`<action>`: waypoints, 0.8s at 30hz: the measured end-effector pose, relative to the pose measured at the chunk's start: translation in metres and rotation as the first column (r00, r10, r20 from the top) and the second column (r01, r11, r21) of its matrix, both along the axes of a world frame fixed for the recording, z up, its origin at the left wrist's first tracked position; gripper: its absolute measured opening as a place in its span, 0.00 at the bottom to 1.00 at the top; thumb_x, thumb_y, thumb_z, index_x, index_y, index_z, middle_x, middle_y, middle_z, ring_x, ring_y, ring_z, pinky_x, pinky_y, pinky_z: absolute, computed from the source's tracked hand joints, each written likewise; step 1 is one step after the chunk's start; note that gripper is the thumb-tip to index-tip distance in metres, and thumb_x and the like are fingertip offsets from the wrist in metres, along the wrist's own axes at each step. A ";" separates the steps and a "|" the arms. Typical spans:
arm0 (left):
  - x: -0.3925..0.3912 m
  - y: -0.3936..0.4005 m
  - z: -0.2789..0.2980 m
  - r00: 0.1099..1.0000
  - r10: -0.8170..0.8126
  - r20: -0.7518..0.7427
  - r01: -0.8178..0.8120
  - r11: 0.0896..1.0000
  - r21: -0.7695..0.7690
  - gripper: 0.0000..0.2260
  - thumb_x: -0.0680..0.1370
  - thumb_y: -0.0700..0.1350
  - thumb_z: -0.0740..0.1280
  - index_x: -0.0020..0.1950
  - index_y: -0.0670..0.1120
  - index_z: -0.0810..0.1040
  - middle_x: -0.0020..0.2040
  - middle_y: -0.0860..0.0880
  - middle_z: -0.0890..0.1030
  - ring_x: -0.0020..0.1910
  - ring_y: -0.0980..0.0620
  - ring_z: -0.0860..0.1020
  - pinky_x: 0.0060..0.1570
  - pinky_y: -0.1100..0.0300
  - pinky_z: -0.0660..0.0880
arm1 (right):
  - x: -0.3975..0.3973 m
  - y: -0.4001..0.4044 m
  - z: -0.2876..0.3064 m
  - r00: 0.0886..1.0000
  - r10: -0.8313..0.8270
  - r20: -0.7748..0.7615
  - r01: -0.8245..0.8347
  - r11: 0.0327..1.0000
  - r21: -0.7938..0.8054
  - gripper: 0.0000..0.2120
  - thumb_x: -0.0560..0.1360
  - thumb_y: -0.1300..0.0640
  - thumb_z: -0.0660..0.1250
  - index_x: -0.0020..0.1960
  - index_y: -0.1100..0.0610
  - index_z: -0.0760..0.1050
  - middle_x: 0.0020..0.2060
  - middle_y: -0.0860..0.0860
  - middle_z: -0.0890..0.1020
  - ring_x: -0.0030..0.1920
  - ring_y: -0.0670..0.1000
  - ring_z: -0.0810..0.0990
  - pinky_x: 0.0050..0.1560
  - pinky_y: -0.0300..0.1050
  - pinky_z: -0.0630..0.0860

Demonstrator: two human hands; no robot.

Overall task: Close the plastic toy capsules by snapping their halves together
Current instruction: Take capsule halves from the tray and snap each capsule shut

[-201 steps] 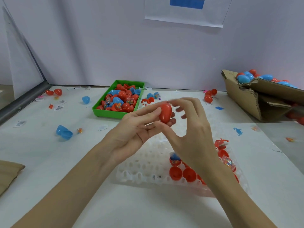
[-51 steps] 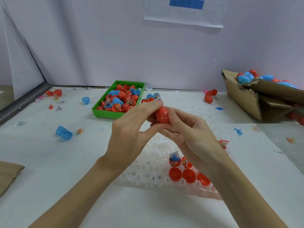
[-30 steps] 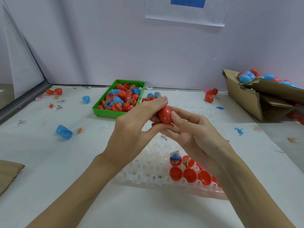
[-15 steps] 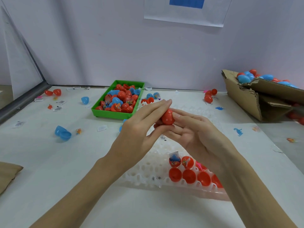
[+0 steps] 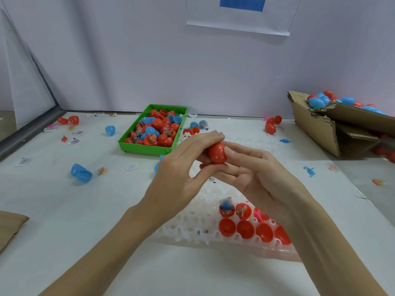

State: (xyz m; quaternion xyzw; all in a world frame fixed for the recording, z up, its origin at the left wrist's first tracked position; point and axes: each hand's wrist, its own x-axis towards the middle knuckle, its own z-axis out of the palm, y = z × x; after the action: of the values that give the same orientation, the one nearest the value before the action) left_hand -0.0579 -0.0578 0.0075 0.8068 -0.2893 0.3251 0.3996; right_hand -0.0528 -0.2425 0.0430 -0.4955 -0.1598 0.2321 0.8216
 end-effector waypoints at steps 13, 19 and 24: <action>-0.003 -0.001 0.007 0.997 -0.018 -0.075 0.007 0.989 -0.147 0.18 0.77 0.43 0.75 0.67 0.41 0.80 0.62 0.50 0.83 0.65 0.55 0.79 0.64 0.66 0.73 | -0.004 0.008 -0.005 0.973 -0.119 0.198 0.136 0.988 -0.072 0.16 0.83 0.57 0.65 0.66 0.65 0.79 0.58 0.63 0.84 0.63 0.61 0.83 0.67 0.51 0.77; -0.002 0.005 0.006 0.997 0.018 0.069 -0.015 0.998 -0.054 0.18 0.76 0.37 0.77 0.65 0.38 0.81 0.62 0.47 0.84 0.66 0.52 0.80 0.67 0.58 0.75 | -0.006 0.010 -0.005 0.971 -0.132 0.202 0.146 0.988 -0.058 0.17 0.79 0.58 0.68 0.65 0.64 0.79 0.57 0.63 0.85 0.61 0.60 0.84 0.62 0.48 0.80; -0.002 0.007 0.008 0.990 0.029 0.135 -0.027 1.000 -0.014 0.18 0.76 0.35 0.77 0.65 0.37 0.82 0.62 0.46 0.84 0.66 0.50 0.80 0.68 0.56 0.75 | -0.006 0.013 -0.010 0.954 -0.196 0.226 0.213 0.975 -0.055 0.18 0.79 0.57 0.68 0.65 0.66 0.80 0.54 0.63 0.86 0.57 0.61 0.85 0.59 0.47 0.81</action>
State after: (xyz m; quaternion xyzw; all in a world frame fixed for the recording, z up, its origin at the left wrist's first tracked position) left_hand -0.0602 -0.0511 0.0159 0.7843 -0.3025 0.3864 0.3795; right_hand -0.0589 -0.2292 0.0333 -0.5638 -0.1880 0.0957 0.7985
